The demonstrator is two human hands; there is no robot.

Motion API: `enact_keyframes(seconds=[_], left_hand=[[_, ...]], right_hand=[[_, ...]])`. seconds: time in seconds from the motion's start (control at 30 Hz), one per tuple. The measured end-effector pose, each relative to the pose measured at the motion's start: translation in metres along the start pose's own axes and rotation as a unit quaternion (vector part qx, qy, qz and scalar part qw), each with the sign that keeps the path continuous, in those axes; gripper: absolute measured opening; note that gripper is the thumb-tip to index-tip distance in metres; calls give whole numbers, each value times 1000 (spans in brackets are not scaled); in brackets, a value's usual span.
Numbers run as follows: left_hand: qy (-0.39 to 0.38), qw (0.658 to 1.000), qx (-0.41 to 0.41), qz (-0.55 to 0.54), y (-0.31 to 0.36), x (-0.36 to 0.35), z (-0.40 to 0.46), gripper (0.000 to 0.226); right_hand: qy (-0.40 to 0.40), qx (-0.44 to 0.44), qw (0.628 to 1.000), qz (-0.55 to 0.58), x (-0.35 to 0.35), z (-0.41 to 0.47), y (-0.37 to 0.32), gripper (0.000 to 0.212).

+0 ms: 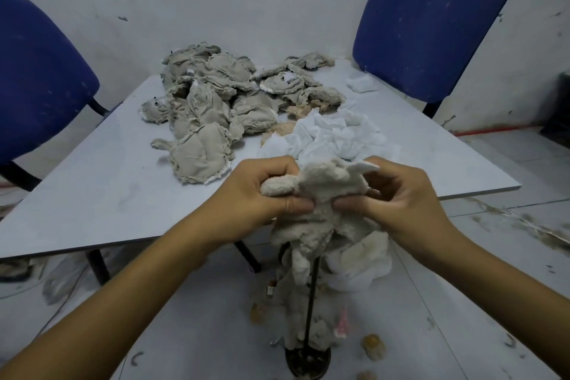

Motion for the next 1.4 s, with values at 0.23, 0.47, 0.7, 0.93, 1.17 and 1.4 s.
enact_keyframes(seconds=[0.23,0.47,0.7,0.93,1.17,1.4], left_hand=[[-115,974,66,185,-24,-25,-10,28],[9,997,23,73,-1,-14,-3,15],[34,999,15,-25,-4,0,-2,22],[-91,991,48,89,-23,-9,-10,29],[-153,916,45,369,-26,-35,-10,43],[-179,849,109,486,-40,-45,-12,38]], right_hand=[[-65,-19,979,-195,-20,-8,14,32],[-65,-5,976,-209,-18,-8,19,23],[-126,-61,974,-176,-24,-12,33,22],[-7,71,978,-196,-11,-10,-7,21],[-56,39,970,-235,-28,-12,13,15],[-66,37,971,-227,-32,-18,17,25]])
Point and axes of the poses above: each hand's wrist, its own z-axis towards the middle knuckle, its own x-axis out of the back of the hand, y = z × x, the point moved 9 cm from there along z, towards the middle knuckle, and after that the axes turned 1 degree about -x, right-handed, at the moved point
